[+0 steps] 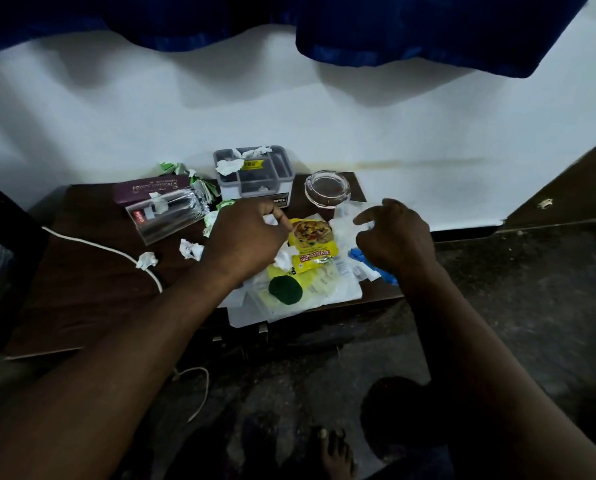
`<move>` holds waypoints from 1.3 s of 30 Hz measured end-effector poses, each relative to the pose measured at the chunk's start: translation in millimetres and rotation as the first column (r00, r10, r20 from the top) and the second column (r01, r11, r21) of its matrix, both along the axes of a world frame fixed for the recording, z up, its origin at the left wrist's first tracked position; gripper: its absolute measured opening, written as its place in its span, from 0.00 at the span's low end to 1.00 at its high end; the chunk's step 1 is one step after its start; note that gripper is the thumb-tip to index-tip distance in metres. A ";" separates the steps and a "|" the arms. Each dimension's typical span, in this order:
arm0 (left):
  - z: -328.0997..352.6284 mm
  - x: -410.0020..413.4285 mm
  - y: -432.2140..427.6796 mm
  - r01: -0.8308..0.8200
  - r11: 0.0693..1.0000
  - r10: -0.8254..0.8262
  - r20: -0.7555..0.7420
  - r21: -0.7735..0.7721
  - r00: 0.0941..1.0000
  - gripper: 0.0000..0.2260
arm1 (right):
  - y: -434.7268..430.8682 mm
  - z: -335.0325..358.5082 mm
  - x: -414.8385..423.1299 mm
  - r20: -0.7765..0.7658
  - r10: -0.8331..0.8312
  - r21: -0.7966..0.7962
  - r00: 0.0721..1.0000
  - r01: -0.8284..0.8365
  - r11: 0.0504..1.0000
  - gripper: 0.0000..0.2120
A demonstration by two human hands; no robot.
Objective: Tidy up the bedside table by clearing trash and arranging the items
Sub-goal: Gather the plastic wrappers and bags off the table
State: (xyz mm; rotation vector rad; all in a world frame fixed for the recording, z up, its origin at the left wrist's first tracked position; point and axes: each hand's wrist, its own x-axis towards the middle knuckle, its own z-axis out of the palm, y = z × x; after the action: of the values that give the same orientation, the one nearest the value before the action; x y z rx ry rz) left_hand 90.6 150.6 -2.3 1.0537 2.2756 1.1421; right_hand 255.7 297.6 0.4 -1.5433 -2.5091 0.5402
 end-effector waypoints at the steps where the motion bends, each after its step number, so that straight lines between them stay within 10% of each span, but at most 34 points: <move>1: -1.1 -1.7 -1.5 0.000 1.000 0.000 -0.015 -0.009 1.000 0.07 | 0.5 -1.8 -1.9 -0.005 -0.007 -0.002 1.000 0.007 1.000 0.20; 14: -9.2 -11.7 -4.8 0.027 0.999 -0.028 -0.051 -0.018 0.998 0.06 | 1.5 -17.4 -20.6 0.054 0.011 -0.016 0.998 -0.011 1.000 0.20; 28: -9.9 -26.2 -7.5 0.030 1.000 -0.030 -0.089 -0.006 0.996 0.05 | -28.7 29.8 -51.1 -0.320 0.012 0.299 0.947 0.089 0.950 0.09; 35: -8.9 -30.2 -7.0 0.001 1.000 -0.004 -0.130 -0.027 0.992 0.08 | -26.3 37.8 -56.5 -0.611 -0.154 0.016 0.777 0.206 0.978 0.33; 39: -9.0 -33.4 -7.8 -0.007 1.000 0.006 -0.110 -0.008 0.994 0.09 | -25.4 34.6 -60.2 -0.714 -0.228 -0.234 0.662 0.082 0.969 0.19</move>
State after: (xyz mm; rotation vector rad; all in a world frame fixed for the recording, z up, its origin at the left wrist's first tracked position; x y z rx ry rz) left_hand 57.3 142.8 -11.2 1.1329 2.3674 1.1006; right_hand 195.5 272.3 35.1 -1.2104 -1.7131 1.1274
